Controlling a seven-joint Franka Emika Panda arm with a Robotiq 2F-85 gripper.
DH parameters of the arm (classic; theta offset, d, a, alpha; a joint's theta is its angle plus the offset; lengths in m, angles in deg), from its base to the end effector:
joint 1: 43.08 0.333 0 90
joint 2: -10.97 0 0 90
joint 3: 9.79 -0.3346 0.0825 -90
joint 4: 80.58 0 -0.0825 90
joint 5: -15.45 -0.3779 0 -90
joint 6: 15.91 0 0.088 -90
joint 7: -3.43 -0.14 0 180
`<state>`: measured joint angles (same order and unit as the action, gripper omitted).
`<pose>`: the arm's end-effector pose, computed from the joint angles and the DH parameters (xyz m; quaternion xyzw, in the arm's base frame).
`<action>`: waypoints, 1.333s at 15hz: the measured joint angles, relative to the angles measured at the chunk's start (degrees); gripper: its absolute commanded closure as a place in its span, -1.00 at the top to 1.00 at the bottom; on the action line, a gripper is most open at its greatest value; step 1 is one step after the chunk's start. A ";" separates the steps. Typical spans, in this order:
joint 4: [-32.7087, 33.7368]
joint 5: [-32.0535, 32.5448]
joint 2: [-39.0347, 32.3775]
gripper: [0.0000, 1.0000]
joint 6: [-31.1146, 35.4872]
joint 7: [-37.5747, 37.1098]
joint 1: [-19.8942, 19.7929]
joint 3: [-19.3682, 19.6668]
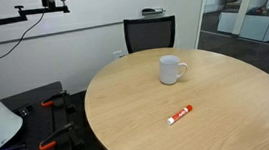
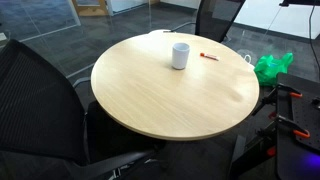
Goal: Move the white cup to the left
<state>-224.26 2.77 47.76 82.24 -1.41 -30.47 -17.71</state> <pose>0.2886 0.1402 0.4665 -0.9902 -0.0951 0.0891 0.0494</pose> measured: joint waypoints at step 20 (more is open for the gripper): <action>5.51 7.38 -4.19 1.00 11.66 -0.17 -2.38 -2.18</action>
<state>-218.76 10.15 43.57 93.90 -1.58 -32.84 -19.89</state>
